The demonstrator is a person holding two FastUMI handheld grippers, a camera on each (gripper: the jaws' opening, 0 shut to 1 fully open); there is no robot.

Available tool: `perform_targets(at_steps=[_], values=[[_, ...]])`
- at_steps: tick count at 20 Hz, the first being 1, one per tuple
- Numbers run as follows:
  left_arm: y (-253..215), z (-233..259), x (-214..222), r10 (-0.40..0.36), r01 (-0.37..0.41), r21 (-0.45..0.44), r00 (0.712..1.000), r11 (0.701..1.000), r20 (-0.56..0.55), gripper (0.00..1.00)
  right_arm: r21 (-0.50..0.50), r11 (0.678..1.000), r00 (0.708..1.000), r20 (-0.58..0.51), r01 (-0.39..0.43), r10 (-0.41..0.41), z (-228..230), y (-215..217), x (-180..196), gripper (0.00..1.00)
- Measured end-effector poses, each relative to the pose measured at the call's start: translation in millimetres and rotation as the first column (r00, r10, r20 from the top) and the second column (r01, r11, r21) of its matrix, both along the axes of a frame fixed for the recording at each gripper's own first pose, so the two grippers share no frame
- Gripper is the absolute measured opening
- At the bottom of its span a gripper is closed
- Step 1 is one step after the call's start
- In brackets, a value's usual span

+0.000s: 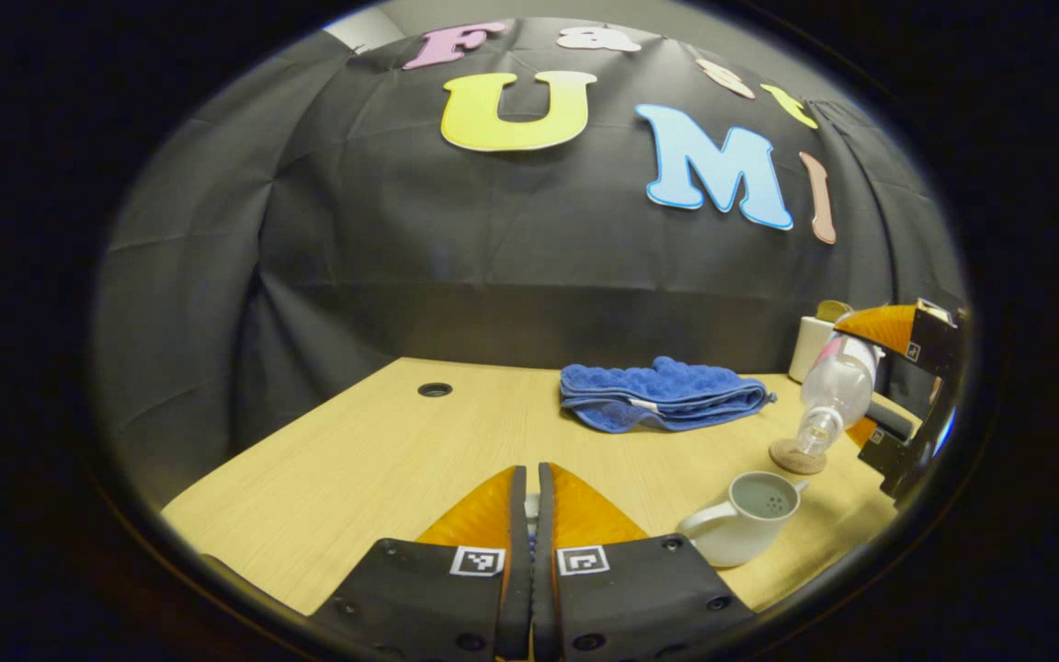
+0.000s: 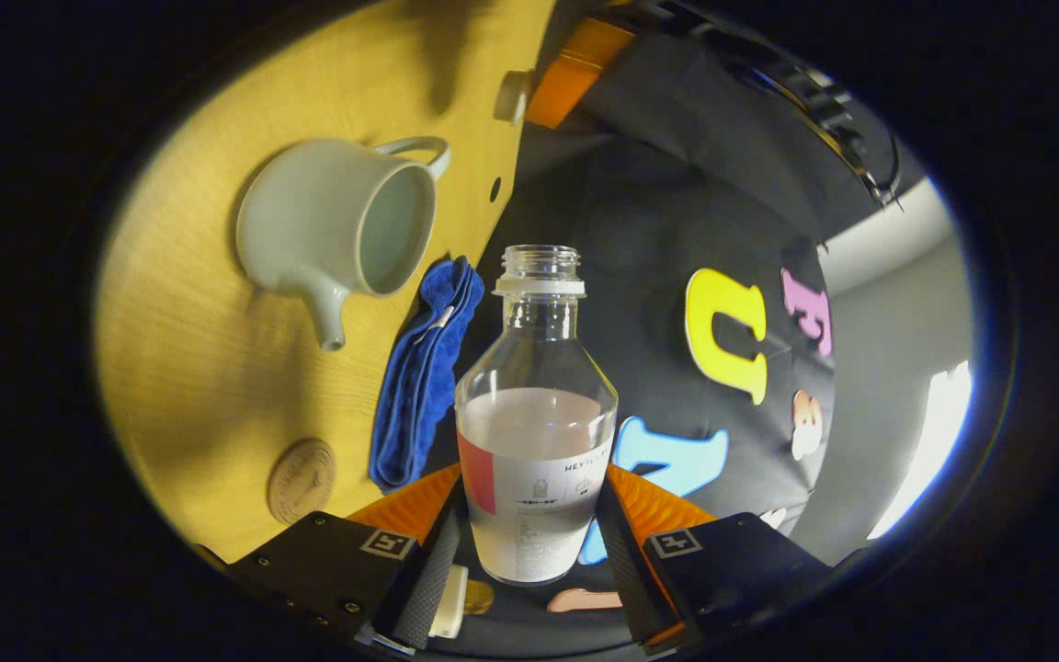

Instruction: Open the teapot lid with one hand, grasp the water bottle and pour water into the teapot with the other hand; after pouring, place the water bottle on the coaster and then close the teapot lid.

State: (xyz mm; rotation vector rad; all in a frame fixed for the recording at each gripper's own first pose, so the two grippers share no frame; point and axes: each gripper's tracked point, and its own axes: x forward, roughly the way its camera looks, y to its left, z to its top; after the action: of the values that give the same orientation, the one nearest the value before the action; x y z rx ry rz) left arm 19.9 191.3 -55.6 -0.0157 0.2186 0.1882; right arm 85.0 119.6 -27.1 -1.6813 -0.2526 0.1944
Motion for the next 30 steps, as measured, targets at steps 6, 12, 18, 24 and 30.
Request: perform_targets(at_steps=[6,12,18,24,30], values=[[-2.3,0.9,-0.2,-0.006,0.006,-0.005,1.0,1.0,0.001,0.07,0.461,0.879,0.969,-0.249,0.123,-0.005,-12.0,-19.4,7.6,0.77],[-2.3,-0.2,0.8,-0.006,0.006,-0.004,1.0,1.0,0.0,0.07,0.777,0.552,0.897,-0.428,0.303,0.11,-27.9,-36.2,19.1,0.77],[-1.4,-0.8,1.3,-0.003,0.003,-0.003,1.0,1.0,0.0,0.07,0.862,0.254,0.841,-0.493,0.438,0.223,-36.6,-54.7,39.7,0.77],[-0.2,-2.1,1.6,-0.002,0.002,-0.002,1.0,1.0,-0.007,0.07,0.853,0.08,0.81,-0.516,0.516,0.279,-45.9,-66.3,55.2,0.77],[-1.5,-3.9,1.9,-0.003,0.003,-0.002,1.0,1.0,-0.01,0.07,0.835,0.023,0.793,-0.531,0.55,0.299,-52.5,-70.7,57.5,0.8]])
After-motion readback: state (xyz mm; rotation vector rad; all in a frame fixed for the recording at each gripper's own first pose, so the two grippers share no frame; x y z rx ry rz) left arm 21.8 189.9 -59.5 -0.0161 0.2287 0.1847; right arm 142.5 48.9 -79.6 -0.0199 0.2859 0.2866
